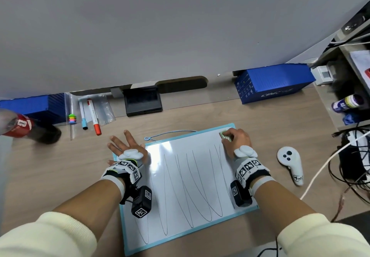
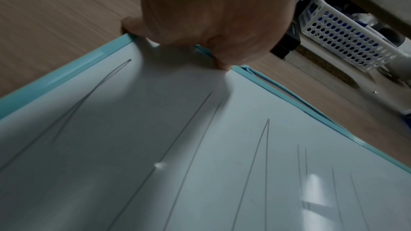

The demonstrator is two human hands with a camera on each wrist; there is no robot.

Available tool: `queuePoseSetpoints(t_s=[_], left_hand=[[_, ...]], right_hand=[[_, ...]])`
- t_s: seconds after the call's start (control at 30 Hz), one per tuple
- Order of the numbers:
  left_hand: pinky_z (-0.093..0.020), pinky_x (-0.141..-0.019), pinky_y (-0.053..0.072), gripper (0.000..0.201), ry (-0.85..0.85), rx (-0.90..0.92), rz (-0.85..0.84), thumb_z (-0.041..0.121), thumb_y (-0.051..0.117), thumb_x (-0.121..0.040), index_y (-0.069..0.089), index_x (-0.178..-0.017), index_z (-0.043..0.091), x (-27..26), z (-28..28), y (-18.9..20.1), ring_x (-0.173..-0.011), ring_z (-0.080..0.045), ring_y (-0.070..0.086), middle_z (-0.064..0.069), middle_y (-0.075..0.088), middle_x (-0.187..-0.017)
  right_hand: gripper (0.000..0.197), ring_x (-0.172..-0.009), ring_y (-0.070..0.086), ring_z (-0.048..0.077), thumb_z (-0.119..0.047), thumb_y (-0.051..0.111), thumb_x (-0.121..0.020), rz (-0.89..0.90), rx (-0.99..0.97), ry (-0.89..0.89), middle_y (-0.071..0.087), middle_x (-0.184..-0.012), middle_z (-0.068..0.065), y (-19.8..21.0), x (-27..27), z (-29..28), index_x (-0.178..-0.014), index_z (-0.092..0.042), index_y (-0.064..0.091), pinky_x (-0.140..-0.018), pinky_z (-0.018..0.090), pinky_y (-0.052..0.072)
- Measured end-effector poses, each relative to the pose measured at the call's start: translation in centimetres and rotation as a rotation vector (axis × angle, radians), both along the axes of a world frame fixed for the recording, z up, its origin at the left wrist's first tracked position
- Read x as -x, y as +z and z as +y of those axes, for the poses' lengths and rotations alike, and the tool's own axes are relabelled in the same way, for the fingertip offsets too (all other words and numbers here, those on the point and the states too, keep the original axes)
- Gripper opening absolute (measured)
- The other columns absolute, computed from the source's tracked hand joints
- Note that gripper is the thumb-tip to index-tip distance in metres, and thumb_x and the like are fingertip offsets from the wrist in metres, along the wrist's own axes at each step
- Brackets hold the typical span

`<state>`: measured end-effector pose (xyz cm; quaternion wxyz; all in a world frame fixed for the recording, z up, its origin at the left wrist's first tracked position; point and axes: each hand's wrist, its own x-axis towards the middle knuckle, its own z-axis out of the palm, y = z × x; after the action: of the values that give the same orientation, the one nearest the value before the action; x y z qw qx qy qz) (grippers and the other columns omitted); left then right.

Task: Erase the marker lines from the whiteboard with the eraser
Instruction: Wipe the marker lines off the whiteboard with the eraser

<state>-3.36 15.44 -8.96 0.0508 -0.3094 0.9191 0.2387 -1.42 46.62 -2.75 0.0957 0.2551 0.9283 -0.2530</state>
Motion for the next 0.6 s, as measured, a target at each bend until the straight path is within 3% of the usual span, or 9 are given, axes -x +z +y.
queuePoseSetpoints(t_s=[0.13, 0.2, 0.27, 0.37, 0.4, 0.47, 0.6], left_hand=[[-0.068, -0.110, 0.013, 0.086, -0.014, 0.017, 0.006, 0.052, 0.033, -0.069, 0.042, -0.148, 0.021, -0.1, -0.1, 0.0, -0.146, -0.046, 0.016, -0.022, 0.019, -0.160], [-0.069, -0.109, 0.015, 0.081, -0.019, 0.022, 0.011, 0.046, 0.044, -0.069, 0.043, -0.147, 0.023, -0.1, 0.0, -0.4, -0.144, -0.047, 0.020, -0.023, 0.023, -0.158], [-0.070, -0.108, 0.014, 0.081, -0.015, 0.033, 0.023, 0.043, 0.049, -0.069, 0.041, -0.146, 0.023, -0.1, 0.0, -0.8, -0.144, -0.047, 0.019, -0.023, 0.023, -0.158], [-0.068, -0.111, 0.012, 0.086, -0.028, 0.023, 0.010, 0.052, 0.034, -0.069, 0.040, -0.149, 0.021, 0.0, -0.3, -0.5, -0.146, -0.045, 0.012, -0.022, 0.015, -0.160], [-0.067, -0.111, 0.011, 0.083, -0.029, 0.014, 0.008, 0.049, 0.041, -0.072, 0.038, -0.150, 0.021, -0.1, -0.4, -0.6, -0.147, -0.045, 0.010, -0.021, 0.013, -0.161], [-0.068, -0.111, 0.012, 0.083, -0.033, 0.021, 0.033, 0.038, 0.053, -0.071, 0.039, -0.150, 0.019, -0.2, -0.3, -0.7, -0.146, -0.047, 0.011, -0.023, 0.014, -0.160], [-0.070, -0.107, 0.016, 0.084, -0.042, 0.026, 0.077, 0.037, 0.056, -0.065, 0.040, -0.145, 0.021, -0.2, -0.4, -1.9, -0.142, -0.051, 0.020, -0.026, 0.024, -0.157]], right_hand=[[0.016, -0.085, 0.061, 0.027, -0.020, 0.073, -0.074, -0.005, -0.033, -0.056, 0.064, -0.089, 0.004, 0.3, -0.9, 0.3, -0.085, -0.031, 0.070, -0.073, 0.034, 0.052], [0.016, -0.087, 0.060, 0.028, -0.018, 0.073, -0.074, 0.018, 0.000, -0.041, 0.064, -0.090, 0.005, 0.2, -0.7, -0.9, -0.084, -0.029, 0.069, -0.074, 0.035, 0.052], [0.016, -0.090, 0.056, 0.025, -0.020, 0.072, -0.073, 0.041, 0.033, 0.055, 0.063, -0.092, 0.003, -0.1, -1.0, -3.1, -0.086, -0.029, 0.069, -0.076, 0.034, 0.049], [0.018, -0.091, 0.051, 0.023, -0.023, 0.071, -0.072, 0.025, 0.023, 0.226, 0.062, -0.093, 0.000, -0.4, -2.3, -5.5, -0.088, -0.031, 0.068, -0.073, 0.033, 0.042], [0.018, -0.091, 0.051, 0.024, -0.025, 0.070, -0.073, 0.010, -0.002, 0.246, 0.062, -0.093, -0.001, -0.4, -2.5, -5.3, -0.088, -0.032, 0.068, -0.074, 0.033, 0.041], [0.017, -0.092, 0.053, 0.026, -0.025, 0.071, -0.073, -0.006, -0.041, 0.187, 0.064, -0.093, 0.000, 0.0, -2.3, -3.7, -0.088, -0.033, 0.069, -0.075, 0.035, 0.043], [0.017, -0.094, 0.055, 0.029, -0.021, 0.072, -0.074, -0.001, -0.049, 0.038, 0.064, -0.093, 0.004, 0.3, -1.8, -2.2, -0.086, -0.032, 0.070, -0.076, 0.034, 0.046]])
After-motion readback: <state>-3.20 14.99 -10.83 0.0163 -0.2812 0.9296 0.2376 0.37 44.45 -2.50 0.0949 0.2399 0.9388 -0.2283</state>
